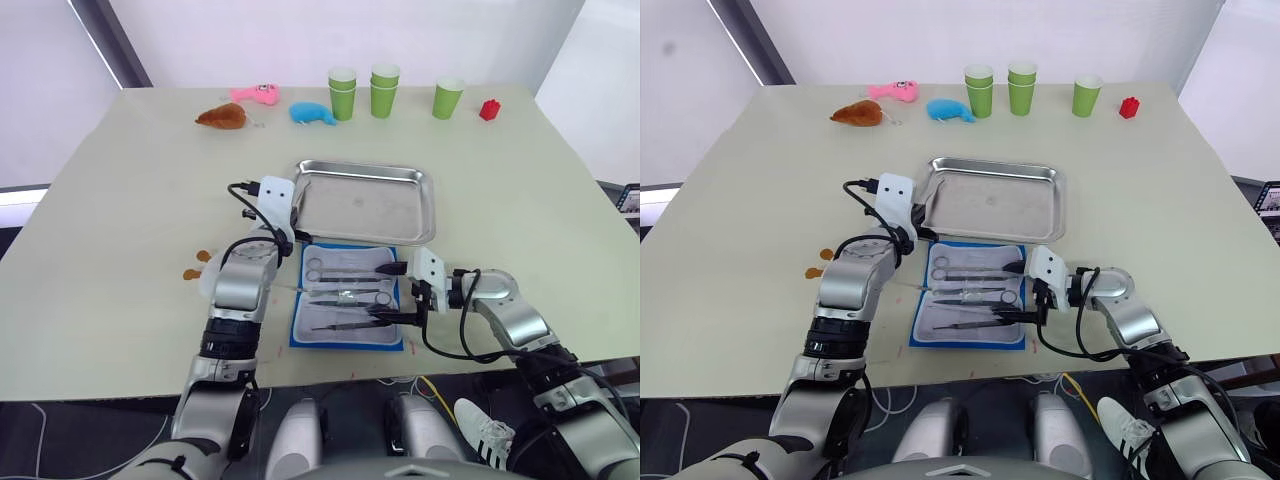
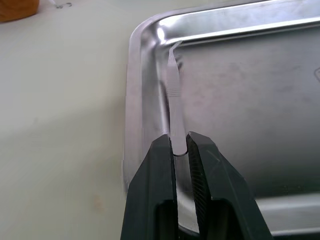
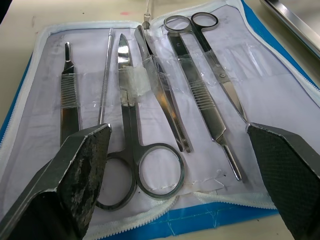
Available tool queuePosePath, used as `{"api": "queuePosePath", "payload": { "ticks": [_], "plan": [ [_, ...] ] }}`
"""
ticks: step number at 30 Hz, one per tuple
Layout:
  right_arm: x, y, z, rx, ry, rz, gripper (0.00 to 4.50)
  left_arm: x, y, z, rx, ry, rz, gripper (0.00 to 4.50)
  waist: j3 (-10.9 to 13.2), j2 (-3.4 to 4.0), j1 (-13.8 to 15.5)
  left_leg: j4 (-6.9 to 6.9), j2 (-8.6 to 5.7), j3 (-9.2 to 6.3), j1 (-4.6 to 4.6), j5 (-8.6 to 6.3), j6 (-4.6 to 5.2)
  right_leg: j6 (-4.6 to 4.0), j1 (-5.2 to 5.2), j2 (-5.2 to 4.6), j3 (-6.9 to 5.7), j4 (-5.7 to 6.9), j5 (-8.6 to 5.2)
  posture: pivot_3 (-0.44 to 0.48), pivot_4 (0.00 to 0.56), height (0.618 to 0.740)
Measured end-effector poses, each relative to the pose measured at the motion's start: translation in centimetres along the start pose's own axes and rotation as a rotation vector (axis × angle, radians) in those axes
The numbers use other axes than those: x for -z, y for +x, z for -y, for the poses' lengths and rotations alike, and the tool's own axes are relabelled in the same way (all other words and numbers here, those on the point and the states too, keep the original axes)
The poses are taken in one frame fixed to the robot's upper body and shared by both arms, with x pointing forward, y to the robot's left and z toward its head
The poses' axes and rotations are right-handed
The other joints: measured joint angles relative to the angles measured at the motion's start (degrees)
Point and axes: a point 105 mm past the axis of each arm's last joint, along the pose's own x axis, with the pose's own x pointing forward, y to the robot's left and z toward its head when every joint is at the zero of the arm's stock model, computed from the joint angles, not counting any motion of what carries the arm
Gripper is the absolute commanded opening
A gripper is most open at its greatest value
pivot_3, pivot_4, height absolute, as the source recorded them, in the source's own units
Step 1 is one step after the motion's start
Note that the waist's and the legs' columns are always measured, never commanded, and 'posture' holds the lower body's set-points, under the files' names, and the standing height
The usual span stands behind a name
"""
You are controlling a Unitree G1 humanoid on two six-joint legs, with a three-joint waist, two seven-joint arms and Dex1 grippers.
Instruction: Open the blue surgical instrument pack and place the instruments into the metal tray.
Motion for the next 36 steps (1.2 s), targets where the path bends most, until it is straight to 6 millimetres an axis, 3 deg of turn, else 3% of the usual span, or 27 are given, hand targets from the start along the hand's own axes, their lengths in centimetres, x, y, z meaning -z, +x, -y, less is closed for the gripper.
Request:
{"api": "queuePosePath", "payload": {
  "ticks": [6, 16, 21, 25, 29, 36],
  "plan": [
    [0.0, 0.0, 0.0, 0.0, 0.001, 0.001, 4.5, -0.3, 0.4, 0.2, -0.012, -0.012, -0.017, 0.08, 0.0, 0.01, 0.0, -0.08, 0.0, 0.0, 0.03, 0.0, 0.0, 0.0, 0.04, 0.0, 0.0, -0.09, 0.01, 0.0, 0.15, 0.739],
    [0.1, 0.2, -0.2, -0.003, 0.008, 0.005, 4.5, -0.1, 0.5, 0.2, -0.019, -0.017, -0.045, 4.43, -0.1, -0.06, -0.1, -0.72, 0.01, 0.08, 0.56, 0.08, -0.13, -0.12, 0.38, 0.02, 0.05, -0.51, 0.08, 0.0, 0.15, 0.739],
    [0.1, 0.2, -0.2, -0.002, 0.008, 0.005, 4.5, -0.3, 0.5, 0.3, -0.011, -0.014, -0.033, 4.43, -0.1, -0.06, -0.1, -0.72, 0.01, 0.09, 0.56, 0.08, -0.14, -0.12, 0.39, 0.02, 0.05, -0.52, 0.08, 0.0, 0.15, 0.739],
    [0.1, 0.2, -0.3, -0.002, 0.009, 0.005, 4.5, -1.7, 0.3, 0.8, 0.051, 0.03, 0.04, 4.43, -0.1, -0.06, -0.1, -0.74, 0.01, 0.09, 0.57, 0.09, -0.15, -0.13, 0.39, 0.02, 0.05, -0.53, 0.08, 0.0, 0.15, 0.739],
    [0.1, 0.2, -0.3, -0.002, 0.009, 0.006, 4.5, -3.6, -1.0, 1.3, 0.183, 0.091, 0.213, 4.43, -0.1, -0.04, -0.1, -0.8, 0.05, 0.14, 0.62, 0.1, -0.19, -0.17, 0.39, -0.01, 0.12, -0.55, 0.09, 0.0, 0.15, 0.739],
    [0.1, 0.2, -0.3, 0.001, 0.01, 0.006, 4.5, -2.8, -3.3, 1.2, 0.476, 0.195, 0.261, 4.43, -0.1, -0.03, -0.1, -0.81, 0.11, 0.15, 0.61, 0.11, -0.19, -0.4, 0.37, -0.02, 0.11, -0.57, -0.01, 0.0, 0.15, 0.739]
  ]
}}
